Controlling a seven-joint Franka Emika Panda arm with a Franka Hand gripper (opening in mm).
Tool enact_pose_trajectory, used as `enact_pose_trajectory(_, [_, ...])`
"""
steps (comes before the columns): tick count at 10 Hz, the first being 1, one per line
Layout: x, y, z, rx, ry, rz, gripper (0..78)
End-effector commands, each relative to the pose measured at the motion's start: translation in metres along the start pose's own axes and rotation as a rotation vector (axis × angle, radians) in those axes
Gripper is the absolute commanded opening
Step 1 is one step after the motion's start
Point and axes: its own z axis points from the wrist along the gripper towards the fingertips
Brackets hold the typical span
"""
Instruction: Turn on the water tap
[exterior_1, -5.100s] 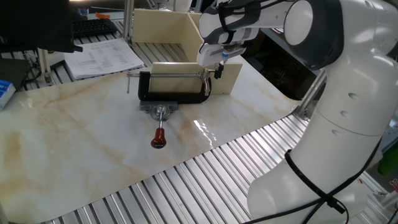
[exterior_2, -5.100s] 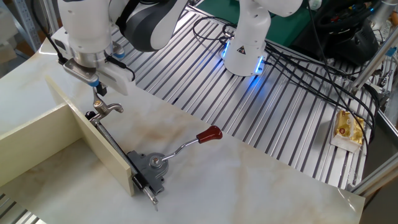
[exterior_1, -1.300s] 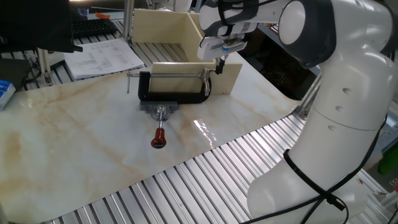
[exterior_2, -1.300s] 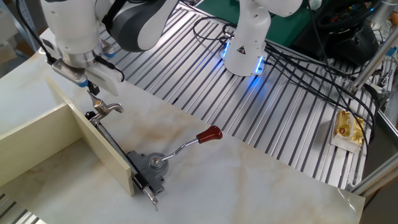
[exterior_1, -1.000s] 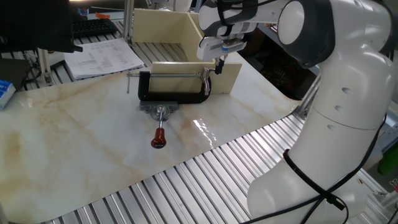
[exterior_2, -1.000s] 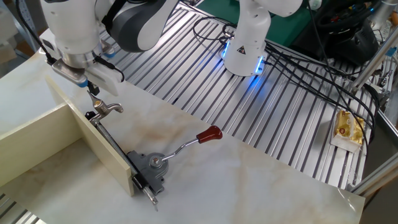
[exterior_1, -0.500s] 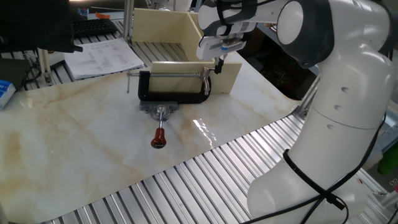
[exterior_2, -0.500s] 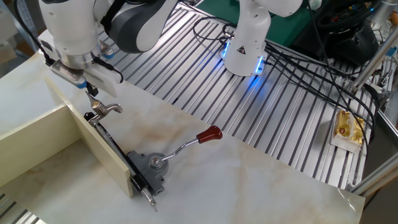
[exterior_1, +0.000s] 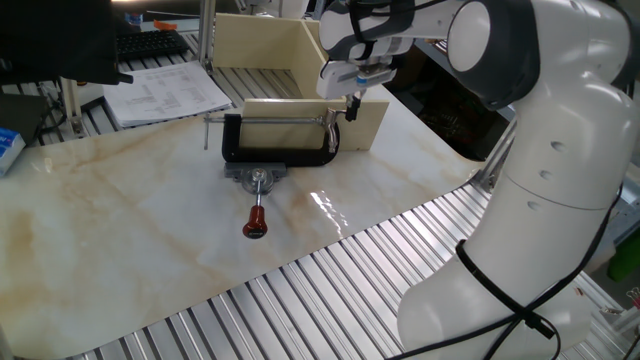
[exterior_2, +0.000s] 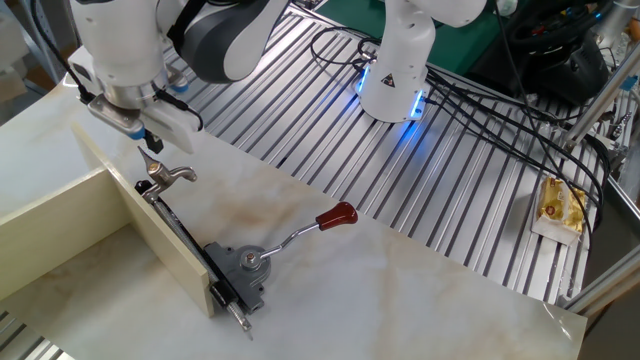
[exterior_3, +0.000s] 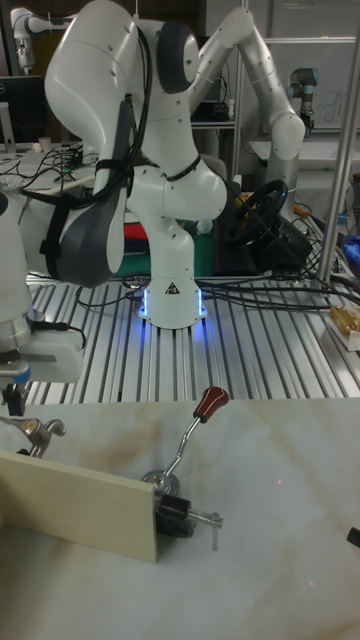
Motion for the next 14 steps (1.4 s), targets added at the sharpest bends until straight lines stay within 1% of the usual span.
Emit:
enact_pose_trajectory(1, [0.007,0.000,-0.004,-0.015,-0.001,0.018,0.0])
enact_pose_trajectory(2, [0.009,0.001,-0.006,-0.020,0.000,0.024,0.0])
enact_pose_trajectory(3, [0.015,0.003,-0.016,-0.034,0.005,0.039,0.0])
enact_pose_trajectory(4, [0.015,0.003,-0.016,-0.034,0.005,0.039,0.0])
enact_pose_trajectory(5, [0.025,0.012,-0.033,-0.033,0.004,0.069,0.0])
enact_pose_trajectory(8, [0.041,0.033,-0.053,-0.030,-0.004,0.107,0.0])
enact_pose_trajectory(9, [0.043,0.034,-0.060,-0.042,-0.015,0.108,0.0])
enact_pose_trajectory(10, [0.043,0.033,-0.062,-0.045,-0.018,0.109,0.0])
enact_pose_trajectory(11, [0.041,0.030,-0.071,-0.052,-0.032,0.104,0.0])
enact_pose_trajectory(12, [0.037,0.032,-0.080,-0.055,-0.053,0.103,0.0])
enact_pose_trajectory(13, [0.032,0.035,-0.090,-0.074,-0.056,0.095,0.0])
enact_pose_trajectory(14, [0.027,0.038,-0.101,-0.087,-0.051,0.092,0.0])
